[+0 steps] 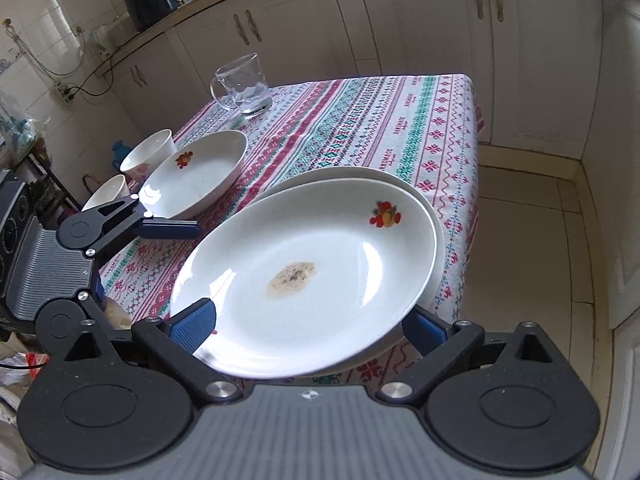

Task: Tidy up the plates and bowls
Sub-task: 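Lower the stained plate onto the deep flowered plate and open the right tool, then move the right tool toward the flowered plate beside the glass mug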

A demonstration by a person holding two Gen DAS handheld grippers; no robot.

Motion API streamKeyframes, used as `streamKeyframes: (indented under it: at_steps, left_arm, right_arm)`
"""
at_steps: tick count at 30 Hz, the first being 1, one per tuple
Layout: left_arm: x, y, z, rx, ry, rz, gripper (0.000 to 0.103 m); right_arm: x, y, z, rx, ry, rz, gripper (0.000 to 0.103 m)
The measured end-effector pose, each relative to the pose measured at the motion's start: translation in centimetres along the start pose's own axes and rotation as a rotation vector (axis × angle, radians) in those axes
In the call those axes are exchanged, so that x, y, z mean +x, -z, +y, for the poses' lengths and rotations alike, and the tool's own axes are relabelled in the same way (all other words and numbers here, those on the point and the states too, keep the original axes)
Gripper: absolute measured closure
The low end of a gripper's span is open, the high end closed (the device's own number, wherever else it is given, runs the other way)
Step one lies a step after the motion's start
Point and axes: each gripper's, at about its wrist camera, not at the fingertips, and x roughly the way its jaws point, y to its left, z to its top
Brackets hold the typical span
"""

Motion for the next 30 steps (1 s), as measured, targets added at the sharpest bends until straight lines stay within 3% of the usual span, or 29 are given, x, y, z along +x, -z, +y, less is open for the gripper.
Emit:
streamKeyframes:
  at_steps: [10,15,26,30]
  left_arm:
    - [-2.7,0.8,0.5,-0.063,-0.06,-0.004,0.002]
    - [-4.4,1.7,0.7,-0.111,-0.107,0.004,0.001]
    - [-7.6,4.6,2.4,-0.27,-0.297,0.037,0.001]
    - [-7.9,5.8,3.2,-0.303,-0.373,0.051,0.001]
  right_arm:
    - [0.2,1.0,1.2,0.007,0.065,0.013,0.0]
    - [-0.7,1.9,3.4,-0.057,0.132,-0.033,0.0]
    - [-0.5,5.3,12.4,-0.293,0.303,-0.138,0.0]
    - [0.5,6.5,14.6,-0.313,0.287,-0.146,0.0]
